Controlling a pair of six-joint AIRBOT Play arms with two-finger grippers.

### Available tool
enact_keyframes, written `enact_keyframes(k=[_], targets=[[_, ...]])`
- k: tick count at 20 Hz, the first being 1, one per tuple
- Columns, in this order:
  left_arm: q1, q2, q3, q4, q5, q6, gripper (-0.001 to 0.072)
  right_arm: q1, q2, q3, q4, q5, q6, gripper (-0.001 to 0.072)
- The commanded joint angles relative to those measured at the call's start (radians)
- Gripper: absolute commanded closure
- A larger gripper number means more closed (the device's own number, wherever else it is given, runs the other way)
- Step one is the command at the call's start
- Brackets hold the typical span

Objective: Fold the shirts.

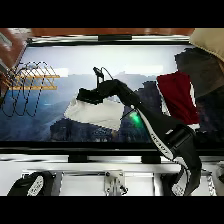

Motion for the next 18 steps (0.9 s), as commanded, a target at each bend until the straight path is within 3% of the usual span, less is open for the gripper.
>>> enact_keyframes(k=[1, 5, 7, 8, 9, 12, 18], targets=[[0.0, -0.002, -0.029, 0.0, -0.006, 0.002, 0.0669, -0.088, 0.056, 0.008, -0.2, -0.256, 0.021, 0.0161], [0.0, -0.003, -0.033, 0.0, 0.004, 0.01, 0.0669, -0.232, 0.124, -0.041, -0.583, -0.638, 0.003, 0.0161], [0.0, -0.003, -0.033, 0.0, 0.003, 0.01, 0.0669, -0.322, 0.16, -0.161, -0.588, -0.67, -0.005, 0.0159], [0.0, -0.003, -0.033, 0.0, 0.003, 0.01, 0.0669, -0.366, 0.172, -0.23, -0.528, -0.651, -0.01, 0.007], [0.0, -0.003, -0.033, 0.0, 0.003, 0.01, 0.0669, -0.399, 0.175, -0.288, -0.432, -0.621, -0.014, 0.0025], [-0.001, -0.016, -0.035, 0.0, -0.001, 0.01, 0.0669, -0.415, 0.174, -0.418, -0.183, -0.415, -0.083, 0.0025], [-0.003, -0.037, -0.035, 0.0, -0.003, 0.029, 0.0668, -0.284, 0.119, -0.441, -0.06, -0.167, -0.089, 0.0026]])
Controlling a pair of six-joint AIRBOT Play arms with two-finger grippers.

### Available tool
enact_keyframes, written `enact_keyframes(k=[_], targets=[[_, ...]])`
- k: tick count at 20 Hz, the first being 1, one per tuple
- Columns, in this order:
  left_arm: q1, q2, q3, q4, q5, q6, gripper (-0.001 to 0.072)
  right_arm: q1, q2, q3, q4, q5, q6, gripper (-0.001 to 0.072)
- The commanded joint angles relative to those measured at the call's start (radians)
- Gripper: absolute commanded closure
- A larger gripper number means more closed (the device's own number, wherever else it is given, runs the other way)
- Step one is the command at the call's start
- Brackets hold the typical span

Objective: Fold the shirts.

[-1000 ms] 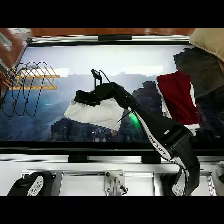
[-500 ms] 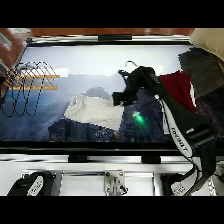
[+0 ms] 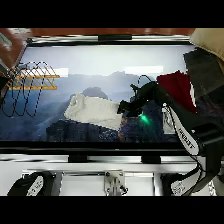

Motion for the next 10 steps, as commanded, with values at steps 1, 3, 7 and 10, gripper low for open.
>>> enact_keyframes(k=[1, 3, 7, 10], targets=[[0.0, -0.006, 0.0, 0.0, -0.002, 0.013, 0.0669, 0.062, -0.029, -0.021, 0.131, 0.136, -0.019, 0.0034], [0.0, -0.007, 0.0, 0.0, -0.002, 0.016, 0.0669, 0.081, -0.031, -0.021, 0.155, 0.122, -0.049, 0.0235], [0.0, -0.008, 0.0, 0.0, -0.002, 0.016, 0.0669, 0.059, 0.014, 0.013, 0.266, 0.008, -0.251, 0.0627], [-0.001, -0.008, 0.0, 0.0, -0.001, 0.016, 0.0669, 0.006, 0.106, 0.136, 0.311, -0.114, -0.244, 0.0627]])
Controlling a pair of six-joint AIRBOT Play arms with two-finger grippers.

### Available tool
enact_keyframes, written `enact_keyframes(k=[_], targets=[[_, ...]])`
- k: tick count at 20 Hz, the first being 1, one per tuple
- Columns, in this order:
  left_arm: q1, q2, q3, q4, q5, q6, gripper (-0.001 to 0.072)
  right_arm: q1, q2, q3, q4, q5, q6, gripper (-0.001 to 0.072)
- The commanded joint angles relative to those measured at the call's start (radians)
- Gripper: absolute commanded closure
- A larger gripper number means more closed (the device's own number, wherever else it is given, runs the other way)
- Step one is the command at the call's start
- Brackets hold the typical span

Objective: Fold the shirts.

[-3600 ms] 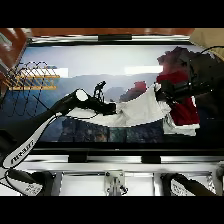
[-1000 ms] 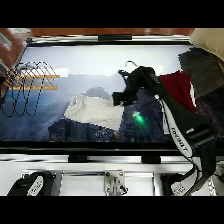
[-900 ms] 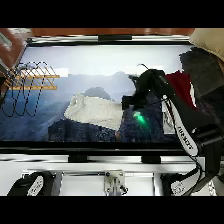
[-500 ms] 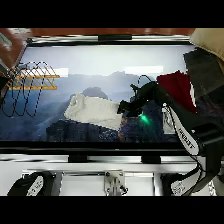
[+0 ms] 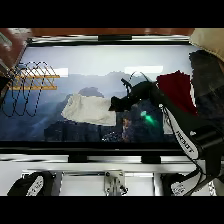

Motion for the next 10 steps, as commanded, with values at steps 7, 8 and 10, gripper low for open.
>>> enact_keyframes(k=[7, 8, 10], targets=[[-0.001, 0.0, 0.0, 0.0, 0.0, 0.005, 0.0668, -0.188, 0.207, 0.463, 0.072, -0.193, 0.203, 0.0627], [-0.001, 0.0, 0.0, 0.0, 0.0, 0.005, 0.0668, -0.204, 0.209, 0.502, 0.072, -0.193, 0.22, 0.0627], [-0.001, 0.0, 0.0, 0.0, -0.001, 0.005, 0.0668, -0.234, 0.209, 0.558, 0.063, -0.175, 0.233, 0.0628]])
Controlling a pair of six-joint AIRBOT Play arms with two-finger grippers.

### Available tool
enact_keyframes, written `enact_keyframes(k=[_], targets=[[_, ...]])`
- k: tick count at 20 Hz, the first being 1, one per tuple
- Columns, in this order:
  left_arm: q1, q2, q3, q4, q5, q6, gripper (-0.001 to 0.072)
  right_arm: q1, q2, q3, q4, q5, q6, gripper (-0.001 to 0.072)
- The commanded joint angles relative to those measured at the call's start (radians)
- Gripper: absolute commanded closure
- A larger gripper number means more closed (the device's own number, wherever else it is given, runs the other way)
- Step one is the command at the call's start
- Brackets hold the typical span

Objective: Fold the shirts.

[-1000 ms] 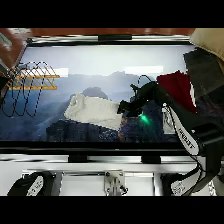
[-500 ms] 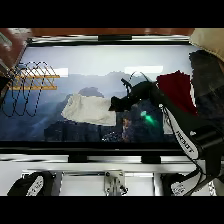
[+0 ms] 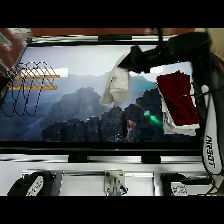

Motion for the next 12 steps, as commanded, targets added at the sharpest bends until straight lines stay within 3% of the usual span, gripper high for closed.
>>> enact_keyframes(k=[1, 6, 12], targets=[[-0.001, 0.0, 0.0, 0.0, -0.001, 0.001, 0.0668, -0.064, 0.017, 0.114, -0.016, 0.023, 0.059, 0.0627], [-0.001, 0.0, 0.0, 0.0, -0.016, 0.001, 0.0668, -0.19, 0.007, 0.115, -0.072, 0.254, 0.058, 0.0627], [-0.001, 0.0, 0.0, 0.0, -0.016, 0.001, 0.0668, -0.281, -0.06, 0.115, -0.068, 0.773, 0.034, 0.0628]])
